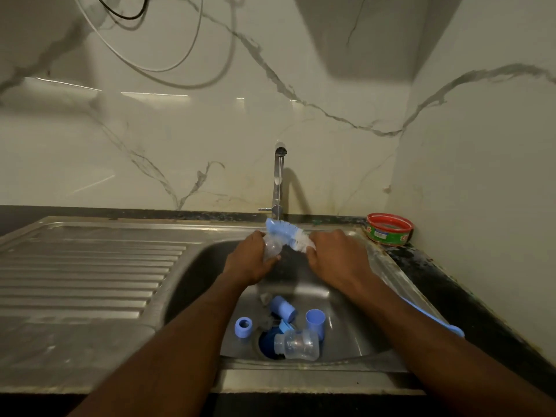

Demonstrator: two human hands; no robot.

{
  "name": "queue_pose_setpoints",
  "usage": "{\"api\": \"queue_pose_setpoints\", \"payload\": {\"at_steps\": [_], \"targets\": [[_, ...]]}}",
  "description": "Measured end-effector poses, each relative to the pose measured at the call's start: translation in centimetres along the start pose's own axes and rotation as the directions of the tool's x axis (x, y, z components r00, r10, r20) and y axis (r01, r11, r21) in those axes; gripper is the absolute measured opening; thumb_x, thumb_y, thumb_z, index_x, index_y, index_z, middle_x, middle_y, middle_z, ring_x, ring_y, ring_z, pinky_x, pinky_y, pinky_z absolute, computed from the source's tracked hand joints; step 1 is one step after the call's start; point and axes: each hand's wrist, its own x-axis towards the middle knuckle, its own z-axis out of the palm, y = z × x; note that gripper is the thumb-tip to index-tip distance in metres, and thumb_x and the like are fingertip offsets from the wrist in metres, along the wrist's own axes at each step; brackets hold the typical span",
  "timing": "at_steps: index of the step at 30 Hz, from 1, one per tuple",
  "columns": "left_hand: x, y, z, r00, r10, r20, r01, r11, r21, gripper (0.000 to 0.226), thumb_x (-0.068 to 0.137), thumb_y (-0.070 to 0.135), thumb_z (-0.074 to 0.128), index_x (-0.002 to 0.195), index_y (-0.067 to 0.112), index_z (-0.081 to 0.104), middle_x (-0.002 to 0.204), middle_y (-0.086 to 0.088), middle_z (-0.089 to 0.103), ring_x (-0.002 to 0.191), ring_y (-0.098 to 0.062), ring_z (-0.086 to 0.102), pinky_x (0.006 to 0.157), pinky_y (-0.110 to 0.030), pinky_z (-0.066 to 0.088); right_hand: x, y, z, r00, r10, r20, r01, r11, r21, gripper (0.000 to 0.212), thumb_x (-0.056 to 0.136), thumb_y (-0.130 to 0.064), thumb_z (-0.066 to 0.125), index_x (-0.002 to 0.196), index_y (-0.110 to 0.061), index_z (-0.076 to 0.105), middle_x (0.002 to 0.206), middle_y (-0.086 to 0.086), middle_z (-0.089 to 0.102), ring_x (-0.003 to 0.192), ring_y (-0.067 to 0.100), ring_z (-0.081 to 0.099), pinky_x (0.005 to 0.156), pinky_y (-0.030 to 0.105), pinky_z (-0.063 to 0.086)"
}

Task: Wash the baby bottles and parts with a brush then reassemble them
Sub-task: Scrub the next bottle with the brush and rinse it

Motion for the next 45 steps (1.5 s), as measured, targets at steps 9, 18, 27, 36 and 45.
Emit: {"api": "queue_pose_setpoints", "payload": {"at_steps": [9, 18, 27, 36, 45], "targets": [[-0.3, 2.5, 0.9, 0.974, 0.183, 0.134, -0.193, 0.978, 0.073, 0.058, 0.089, 0.043, 0.073, 0.137, 0.022, 0.048, 0.135, 0.0, 0.057, 0.12, -0.015, 0.056, 0.101, -0.03, 0.044, 0.6, -0.8, -0.4, 0.998, 0.055, 0.035, -0.053, 0.996, -0.072, 0.02, 0.101, -0.026, 0.048, 0.11, -0.016, 0.063, 0.097, 0.007, 0.064, 0.09, 0.028, 0.065, 0.068, 0.038, 0.046], [0.1, 0.2, 0.5, 1.0, -0.007, 0.013, 0.007, 0.998, 0.063, 0.052, 0.092, 0.048, 0.068, 0.13, 0.019, 0.052, 0.123, -0.003, 0.064, 0.106, -0.016, 0.062, 0.095, -0.035, 0.052, -0.8, -0.7, -0.6, 0.998, 0.05, 0.029, -0.05, 0.999, -0.015, 0.028, 0.097, -0.035, 0.057, 0.12, -0.023, 0.067, 0.106, 0.003, 0.069, 0.088, 0.02, 0.064, 0.067, 0.03, 0.041], [-0.1, 1.9, 0.4, 0.993, 0.12, 0.004, -0.12, 0.985, 0.127, 0.058, 0.091, 0.057, 0.064, 0.134, 0.021, 0.047, 0.127, -0.001, 0.062, 0.109, -0.016, 0.061, 0.093, -0.035, 0.052, 0.1, -1.0, -0.8, 0.995, 0.096, 0.011, -0.096, 0.995, -0.005, 0.029, 0.097, -0.034, 0.058, 0.123, -0.021, 0.063, 0.109, 0.004, 0.067, 0.085, 0.02, 0.061, 0.068, 0.031, 0.044], [-0.2, 1.8, 0.0, 0.973, 0.177, 0.147, -0.171, 0.984, -0.057, 0.046, 0.096, 0.043, 0.064, 0.134, 0.019, 0.054, 0.129, -0.001, 0.062, 0.114, -0.015, 0.06, 0.101, -0.034, 0.048, -0.2, -1.6, -0.5, 0.998, 0.06, 0.027, -0.059, 0.998, -0.035, 0.029, 0.097, -0.035, 0.059, 0.122, -0.021, 0.063, 0.11, 0.003, 0.067, 0.081, 0.018, 0.057, 0.068, 0.028, 0.038], [0.3, 0.2, -0.2, 0.994, -0.107, -0.025, 0.106, 0.993, -0.048, 0.05, 0.094, 0.051, 0.064, 0.126, 0.013, 0.053, 0.115, -0.006, 0.064, 0.099, -0.019, 0.062, 0.091, -0.039, 0.053, -0.3, -1.1, -0.3, 0.999, 0.017, -0.035, -0.021, 0.994, -0.105, 0.023, 0.096, -0.032, 0.055, 0.113, -0.024, 0.066, 0.099, 0.003, 0.068, 0.082, 0.023, 0.066, 0.063, 0.033, 0.045]]}}
